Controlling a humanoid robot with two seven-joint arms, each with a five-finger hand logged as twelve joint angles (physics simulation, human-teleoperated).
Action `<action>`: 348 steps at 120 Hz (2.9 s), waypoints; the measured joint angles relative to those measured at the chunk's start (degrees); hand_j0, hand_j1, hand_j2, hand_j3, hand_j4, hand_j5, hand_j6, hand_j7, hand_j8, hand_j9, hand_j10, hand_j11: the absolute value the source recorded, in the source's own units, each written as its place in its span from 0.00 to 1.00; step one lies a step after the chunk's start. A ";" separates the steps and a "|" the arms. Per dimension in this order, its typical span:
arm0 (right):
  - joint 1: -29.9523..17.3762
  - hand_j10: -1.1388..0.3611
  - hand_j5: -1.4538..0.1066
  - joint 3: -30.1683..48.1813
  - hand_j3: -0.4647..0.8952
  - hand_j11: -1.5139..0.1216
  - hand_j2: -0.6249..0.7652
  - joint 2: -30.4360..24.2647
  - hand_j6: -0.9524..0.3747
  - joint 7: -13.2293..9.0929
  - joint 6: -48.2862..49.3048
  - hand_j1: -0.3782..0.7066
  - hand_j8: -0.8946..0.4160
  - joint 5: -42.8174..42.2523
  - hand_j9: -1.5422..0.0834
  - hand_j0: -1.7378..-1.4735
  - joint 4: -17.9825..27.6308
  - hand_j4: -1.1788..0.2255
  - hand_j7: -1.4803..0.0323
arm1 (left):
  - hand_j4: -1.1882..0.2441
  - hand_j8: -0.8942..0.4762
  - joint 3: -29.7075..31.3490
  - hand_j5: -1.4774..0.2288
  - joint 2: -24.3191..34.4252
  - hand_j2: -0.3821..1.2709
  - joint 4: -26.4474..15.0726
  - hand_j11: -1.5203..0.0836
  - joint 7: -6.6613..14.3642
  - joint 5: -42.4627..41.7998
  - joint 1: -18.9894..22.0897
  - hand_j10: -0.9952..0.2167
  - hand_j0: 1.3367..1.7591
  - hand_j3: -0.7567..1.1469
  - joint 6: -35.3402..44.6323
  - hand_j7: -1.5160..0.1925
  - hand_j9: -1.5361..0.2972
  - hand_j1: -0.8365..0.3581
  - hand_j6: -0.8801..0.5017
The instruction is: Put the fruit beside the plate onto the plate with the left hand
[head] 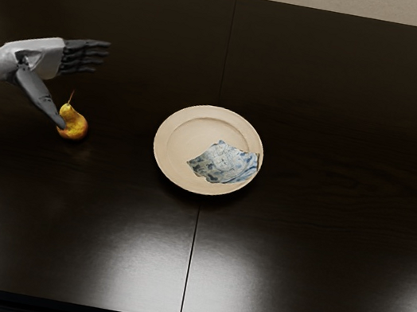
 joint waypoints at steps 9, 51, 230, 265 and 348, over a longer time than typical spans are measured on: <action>0.00 0.76 0.93 -0.01 0.34 0.93 0.45 0.00 0.72 0.00 0.00 0.03 0.68 -0.01 0.95 0.30 0.00 0.84 0.98 | 0.81 0.64 0.09 0.85 -1.34 0.24 2.17 0.93 -0.42 -0.53 1.17 0.80 0.76 0.40 0.00 0.87 0.82 0.97 0.62; 0.00 0.76 0.93 -0.01 0.34 0.93 0.45 0.00 0.72 0.00 0.00 0.03 0.68 -0.03 0.95 0.30 0.00 0.84 0.98 | 0.81 0.64 0.85 0.85 -2.27 0.24 7.11 0.93 -1.47 -1.06 3.34 0.80 0.76 0.40 0.12 0.87 0.82 0.98 0.62; 0.00 0.76 0.93 -0.01 0.34 0.93 0.45 0.00 0.72 0.00 0.00 0.03 0.68 -0.02 0.95 0.30 -0.04 0.84 0.98 | 0.74 0.56 6.22 0.77 -8.69 0.25 12.75 0.84 -9.55 -0.38 7.10 0.71 0.76 0.40 11.08 0.79 0.75 0.87 0.54; 0.00 0.76 0.93 -0.01 0.34 0.93 0.45 0.00 0.72 0.00 0.00 0.03 0.68 -0.02 0.95 0.30 -0.01 0.84 0.98 | 0.65 0.47 7.60 0.68 -8.45 0.26 12.04 0.75 -10.42 -0.25 7.04 0.61 0.76 0.40 11.45 0.70 0.66 0.75 0.45; 0.00 0.76 0.93 -0.01 0.34 0.93 0.45 0.00 0.72 0.00 0.00 0.03 0.68 -0.03 0.95 0.30 -0.04 0.84 0.98 | 0.42 0.30 10.62 0.42 -7.84 0.32 10.59 0.47 -11.38 -0.16 6.82 0.43 0.76 0.40 12.23 0.45 0.42 0.39 0.22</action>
